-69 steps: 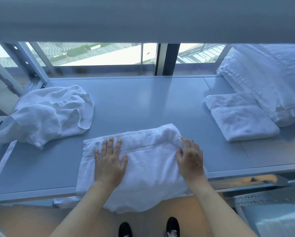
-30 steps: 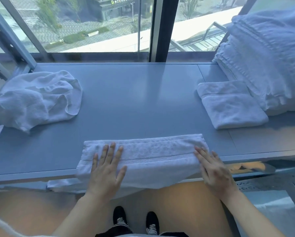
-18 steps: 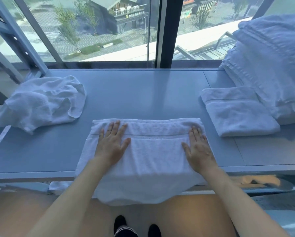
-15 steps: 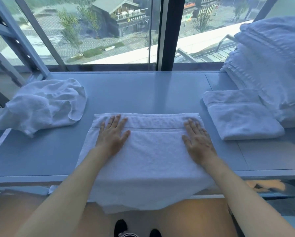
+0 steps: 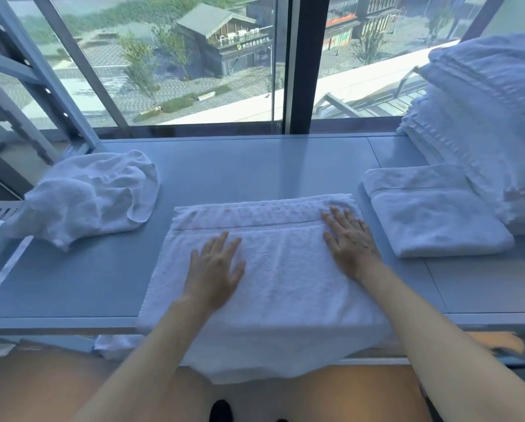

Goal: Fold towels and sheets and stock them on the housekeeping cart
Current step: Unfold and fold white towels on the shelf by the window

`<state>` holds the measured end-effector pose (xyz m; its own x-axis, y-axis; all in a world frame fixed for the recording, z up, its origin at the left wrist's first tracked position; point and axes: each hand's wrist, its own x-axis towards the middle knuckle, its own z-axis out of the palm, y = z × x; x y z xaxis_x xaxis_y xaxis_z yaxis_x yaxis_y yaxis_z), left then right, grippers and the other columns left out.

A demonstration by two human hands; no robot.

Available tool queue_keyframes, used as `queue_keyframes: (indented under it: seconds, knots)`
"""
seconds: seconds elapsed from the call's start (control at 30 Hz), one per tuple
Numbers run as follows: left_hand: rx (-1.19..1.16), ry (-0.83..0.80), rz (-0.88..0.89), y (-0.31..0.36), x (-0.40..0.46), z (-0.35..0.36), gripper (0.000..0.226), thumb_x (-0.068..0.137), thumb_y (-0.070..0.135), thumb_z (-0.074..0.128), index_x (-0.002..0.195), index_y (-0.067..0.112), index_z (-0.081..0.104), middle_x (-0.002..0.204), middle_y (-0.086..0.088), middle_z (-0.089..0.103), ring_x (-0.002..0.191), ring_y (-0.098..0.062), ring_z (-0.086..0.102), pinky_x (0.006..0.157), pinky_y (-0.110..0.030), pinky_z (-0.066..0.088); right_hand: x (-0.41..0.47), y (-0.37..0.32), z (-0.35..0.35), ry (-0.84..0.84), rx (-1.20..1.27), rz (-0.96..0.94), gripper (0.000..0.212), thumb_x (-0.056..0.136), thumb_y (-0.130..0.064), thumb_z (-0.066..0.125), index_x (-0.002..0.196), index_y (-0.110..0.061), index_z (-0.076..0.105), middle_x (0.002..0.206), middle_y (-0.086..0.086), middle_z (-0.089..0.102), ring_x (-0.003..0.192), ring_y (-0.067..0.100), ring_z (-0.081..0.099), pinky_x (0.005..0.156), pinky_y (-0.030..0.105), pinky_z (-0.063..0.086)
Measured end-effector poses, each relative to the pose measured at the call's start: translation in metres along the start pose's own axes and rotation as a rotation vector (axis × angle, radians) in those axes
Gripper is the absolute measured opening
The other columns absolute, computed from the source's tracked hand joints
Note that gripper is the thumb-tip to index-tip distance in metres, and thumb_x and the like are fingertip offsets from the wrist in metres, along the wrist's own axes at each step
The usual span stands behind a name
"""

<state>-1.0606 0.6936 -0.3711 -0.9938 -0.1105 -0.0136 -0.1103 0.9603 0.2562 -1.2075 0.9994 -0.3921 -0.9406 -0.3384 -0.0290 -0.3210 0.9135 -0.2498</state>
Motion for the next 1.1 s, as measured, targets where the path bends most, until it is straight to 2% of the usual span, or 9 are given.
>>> queue_keyframes:
  seconds: [0.07,0.2,0.3,0.4,0.47,0.57,0.7,0.97,1.1]
  knots:
    - [-0.027,-0.024,-0.005,0.005,-0.05,0.008,0.064,0.097,0.06,0.032,0.156,0.036,0.039,0.169,0.0,0.025,0.154,-0.03,0.025,0.118,-0.061,0.026,-0.001,0.0,0.0,0.006,-0.004,0.003,0.058,0.107,-0.046,0.031,0.163,-0.036,0.019,0.172,-0.01,0.009,0.159,0.017,0.005,0.128,0.041,0.003]
    - [0.041,-0.067,-0.044,0.003,-0.091,0.023,0.069,0.096,0.07,0.009,0.161,0.047,0.004,0.17,0.015,-0.014,0.157,-0.014,-0.017,0.127,-0.052,-0.006,0.0,0.002,-0.002,0.023,0.006,-0.036,0.057,0.107,-0.042,0.036,0.162,-0.034,0.025,0.171,-0.009,0.016,0.158,0.016,0.011,0.127,0.041,0.007]
    - [0.059,-0.068,-0.058,0.007,-0.084,0.021,0.066,0.1,0.07,0.012,0.159,0.048,-0.007,0.168,0.016,-0.023,0.154,-0.013,-0.026,0.126,-0.051,-0.013,-0.005,-0.005,-0.011,0.086,0.001,-0.028,0.056,0.106,-0.031,0.042,0.16,-0.025,0.034,0.169,-0.003,0.024,0.157,0.018,0.017,0.126,0.045,0.014]
    - [0.066,-0.075,-0.069,0.009,-0.081,0.022,0.067,0.101,0.069,0.016,0.159,0.049,-0.011,0.167,0.015,-0.026,0.154,-0.013,-0.026,0.125,-0.051,-0.013,-0.033,-0.025,-0.015,0.127,0.024,-0.093,0.055,0.105,-0.028,0.045,0.159,-0.021,0.037,0.169,-0.001,0.026,0.158,0.021,0.017,0.125,0.05,0.017]
    - [0.061,-0.067,-0.071,0.008,-0.081,0.023,0.069,0.097,0.071,0.01,0.159,0.049,-0.011,0.167,0.015,-0.025,0.155,-0.013,-0.025,0.125,-0.051,-0.014,-0.066,-0.04,-0.009,0.057,0.116,-0.157,0.056,0.105,-0.039,0.041,0.159,-0.026,0.036,0.17,-0.006,0.02,0.159,0.019,0.01,0.125,0.051,0.014]
    - [0.067,-0.059,-0.069,0.008,-0.082,0.025,0.07,0.094,0.072,0.007,0.158,0.05,-0.012,0.167,0.016,-0.027,0.155,-0.014,-0.024,0.126,-0.051,-0.014,-0.115,-0.043,0.004,-0.073,0.045,-0.213,0.066,0.1,-0.058,0.022,0.162,-0.036,0.022,0.172,-0.013,0.002,0.158,0.014,-0.008,0.127,0.049,0.002]
    - [0.066,-0.045,-0.047,0.004,-0.082,0.03,0.069,0.095,0.073,0.007,0.158,0.051,-0.013,0.167,0.016,-0.027,0.155,-0.013,-0.024,0.125,-0.049,-0.016,-0.138,-0.023,0.01,-0.111,-0.054,-0.171,0.068,0.099,-0.065,0.009,0.162,-0.043,-0.001,0.169,-0.019,-0.017,0.155,0.009,-0.022,0.127,0.044,-0.008]
    - [0.054,-0.055,0.018,-0.017,-0.026,0.027,0.07,0.095,0.075,0.011,0.16,0.051,0.003,0.171,0.016,-0.014,0.158,-0.012,-0.015,0.127,-0.05,-0.009,-0.077,-0.014,0.009,-0.114,-0.061,-0.174,0.068,0.098,-0.068,0.013,0.162,-0.046,0.0,0.169,-0.02,-0.015,0.157,0.011,-0.017,0.127,0.045,-0.007]
    - [0.078,-0.076,-0.011,-0.027,0.044,0.017,0.068,0.098,0.071,0.021,0.162,0.047,0.013,0.173,0.01,-0.002,0.159,-0.017,-0.003,0.127,-0.053,-0.003,-0.007,-0.02,0.002,-0.121,-0.088,-0.166,0.065,0.104,-0.059,0.028,0.163,-0.042,0.006,0.172,-0.014,-0.007,0.159,0.017,-0.006,0.127,0.047,0.0]
